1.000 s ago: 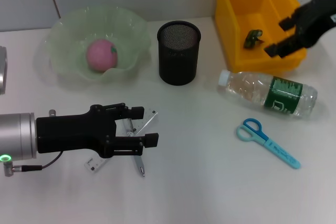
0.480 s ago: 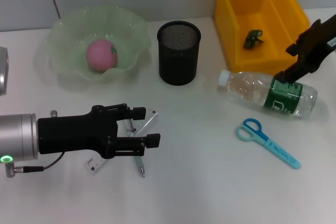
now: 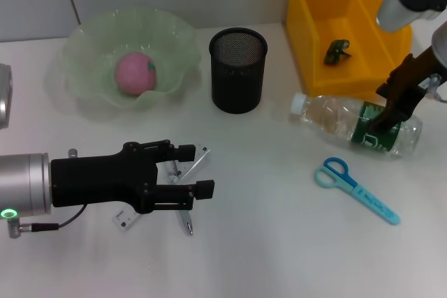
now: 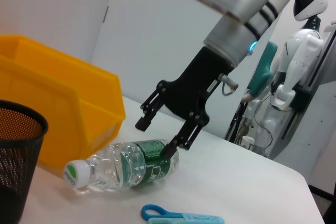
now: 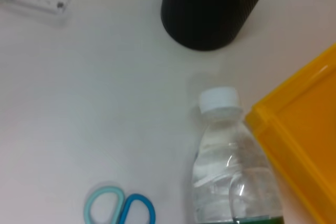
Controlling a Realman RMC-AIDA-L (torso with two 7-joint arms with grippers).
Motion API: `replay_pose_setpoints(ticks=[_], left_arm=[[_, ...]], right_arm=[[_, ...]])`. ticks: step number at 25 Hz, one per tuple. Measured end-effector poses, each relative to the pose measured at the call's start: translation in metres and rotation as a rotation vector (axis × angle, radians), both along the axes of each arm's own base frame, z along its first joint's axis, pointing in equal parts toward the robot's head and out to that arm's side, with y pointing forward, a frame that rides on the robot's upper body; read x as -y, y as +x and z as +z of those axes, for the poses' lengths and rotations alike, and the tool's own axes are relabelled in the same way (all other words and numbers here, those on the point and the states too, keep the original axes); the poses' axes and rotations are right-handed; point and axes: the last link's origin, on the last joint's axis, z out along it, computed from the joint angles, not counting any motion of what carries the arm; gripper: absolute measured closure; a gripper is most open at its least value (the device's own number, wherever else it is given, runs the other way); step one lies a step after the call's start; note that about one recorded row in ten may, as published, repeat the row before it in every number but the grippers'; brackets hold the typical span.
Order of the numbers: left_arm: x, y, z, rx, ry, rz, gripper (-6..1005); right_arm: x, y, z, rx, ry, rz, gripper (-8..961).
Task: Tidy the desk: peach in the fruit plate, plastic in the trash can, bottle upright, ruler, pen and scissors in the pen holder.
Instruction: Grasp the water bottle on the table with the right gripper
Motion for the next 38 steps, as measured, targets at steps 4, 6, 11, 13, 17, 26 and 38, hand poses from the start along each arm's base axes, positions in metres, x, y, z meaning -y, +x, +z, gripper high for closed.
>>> replay_pose_setpoints(ticks=[4,6,11,13,17,26,38], left_arm=[[0.000,0.000,0.000,0.001,-0.002,0.001,164],[0.001,0.000,0.000,0.003,-0.006,-0.001,164],[0.003,0.000,0.001,0.009,-0.011,-0.005,164],[0.002,0.000,0.002,0.010,-0.008,-0.004,164],[0.002,-0.001,0.003,0.013,-0.005,-0.002,164],[0.002,-0.001,0.004,0.015,-0.003,-0.002,165],[0.001,0.000,0.005,0.015,-0.003,-0.006,166]], right_arm=[[-0.003,0.008,-0.010,0.028,-0.005,0.000,199],[-0.003,0.010,-0.015,0.038,-0.007,0.000,198],[-0.004,0.016,-0.022,0.053,-0.005,-0.004,198],[-0.005,0.020,-0.025,0.054,-0.001,-0.007,198],[-0.005,0.023,-0.029,0.052,0.001,-0.012,197],[-0.005,0.030,-0.041,0.063,-0.011,-0.012,193],[-0.004,0.036,-0.045,0.061,-0.007,-0.021,192]])
